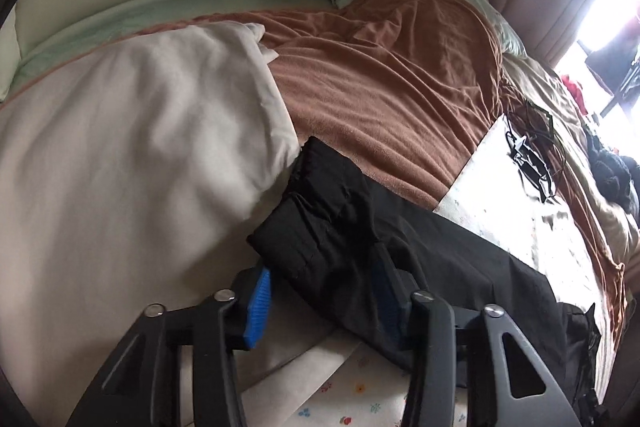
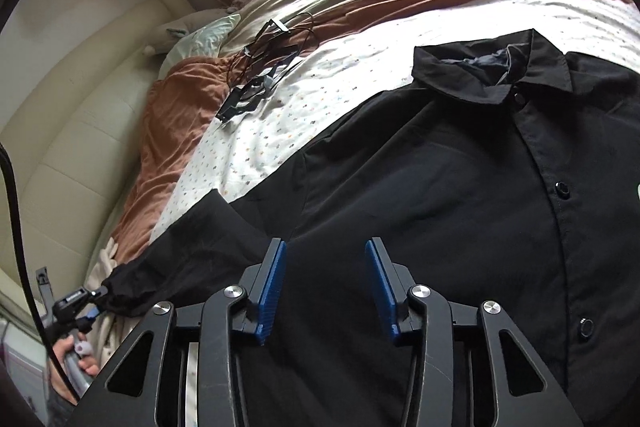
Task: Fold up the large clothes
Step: 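Grasp the sleeve cuff with the left tool and lift it across the shirt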
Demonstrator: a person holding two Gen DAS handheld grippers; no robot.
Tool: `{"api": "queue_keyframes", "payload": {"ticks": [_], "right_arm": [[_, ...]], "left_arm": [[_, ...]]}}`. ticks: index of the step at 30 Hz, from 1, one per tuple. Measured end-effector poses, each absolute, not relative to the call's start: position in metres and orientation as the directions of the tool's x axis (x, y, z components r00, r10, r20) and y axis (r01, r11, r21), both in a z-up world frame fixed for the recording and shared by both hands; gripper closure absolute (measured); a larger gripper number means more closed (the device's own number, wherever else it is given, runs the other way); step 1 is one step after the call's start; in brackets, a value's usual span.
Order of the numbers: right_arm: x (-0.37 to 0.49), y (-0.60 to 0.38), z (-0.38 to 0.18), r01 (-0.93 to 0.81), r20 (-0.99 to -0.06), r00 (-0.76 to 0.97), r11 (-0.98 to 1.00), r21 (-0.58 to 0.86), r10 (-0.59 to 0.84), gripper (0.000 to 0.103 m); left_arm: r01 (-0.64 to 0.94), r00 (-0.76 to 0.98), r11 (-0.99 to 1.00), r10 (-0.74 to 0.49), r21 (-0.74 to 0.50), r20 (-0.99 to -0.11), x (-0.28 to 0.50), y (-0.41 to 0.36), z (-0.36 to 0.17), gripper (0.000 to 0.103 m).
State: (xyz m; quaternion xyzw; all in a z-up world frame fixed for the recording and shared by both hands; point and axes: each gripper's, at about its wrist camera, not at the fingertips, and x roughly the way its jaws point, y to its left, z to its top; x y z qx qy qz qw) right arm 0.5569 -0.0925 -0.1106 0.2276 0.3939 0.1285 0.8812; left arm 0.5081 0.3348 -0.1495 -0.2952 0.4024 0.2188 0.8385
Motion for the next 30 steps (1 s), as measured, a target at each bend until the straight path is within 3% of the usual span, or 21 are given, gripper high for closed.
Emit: {"api": "queue_keyframes", "payload": {"ticks": [1, 2, 12, 21, 23, 26, 29, 30], "right_arm": [[0.561, -0.092, -0.114, -0.053, -0.628, 0.645, 0.845, 0.532, 0.436, 0.070], [0.565, -0.090, -0.118, -0.059, -0.621, 0.632, 0.827, 0.559, 0.464, 0.075], [0.593, -0.059, -0.178, -0.023, -0.612, 0.458, 0.696, 0.717, 0.645, 0.088], [0.566, -0.099, -0.149, -0.016, -0.562, 0.497, 0.654, 0.756, 0.661, 0.089], [0.549, -0.114, -0.142, -0.007, -0.541, 0.526, 0.639, 0.769, 0.656, 0.085], [0.530, -0.134, -0.125, 0.023, -0.563, 0.562, 0.669, 0.743, 0.606, 0.067], [0.512, -0.160, -0.104, 0.018, -0.540, 0.609, 0.670, 0.743, 0.582, 0.064], [0.504, -0.171, -0.098, 0.017, -0.530, 0.628, 0.671, 0.741, 0.570, 0.058]], "left_arm": [[-0.608, 0.579, 0.726, 0.128, -0.321, -0.805, 0.511, 0.336, -0.149, 0.089], [-0.603, 0.591, 0.720, 0.112, -0.344, -0.799, 0.511, 0.337, -0.147, 0.093], [-0.459, 0.748, 0.786, 0.090, -0.414, -0.658, 0.513, 0.305, -0.052, 0.096], [-0.220, 0.866, 0.853, -0.052, -0.474, -0.497, 0.514, 0.224, 0.066, 0.097], [-0.178, 0.875, 0.867, -0.077, -0.466, -0.478, 0.517, 0.200, 0.087, 0.097], [-0.115, 0.885, 0.884, -0.116, -0.454, -0.450, 0.519, 0.161, 0.114, 0.097], [-0.059, 0.889, 0.898, -0.152, -0.437, -0.431, 0.520, 0.125, 0.134, 0.097], [-0.040, 0.889, 0.900, -0.166, -0.433, -0.427, 0.520, 0.114, 0.140, 0.097]]}}
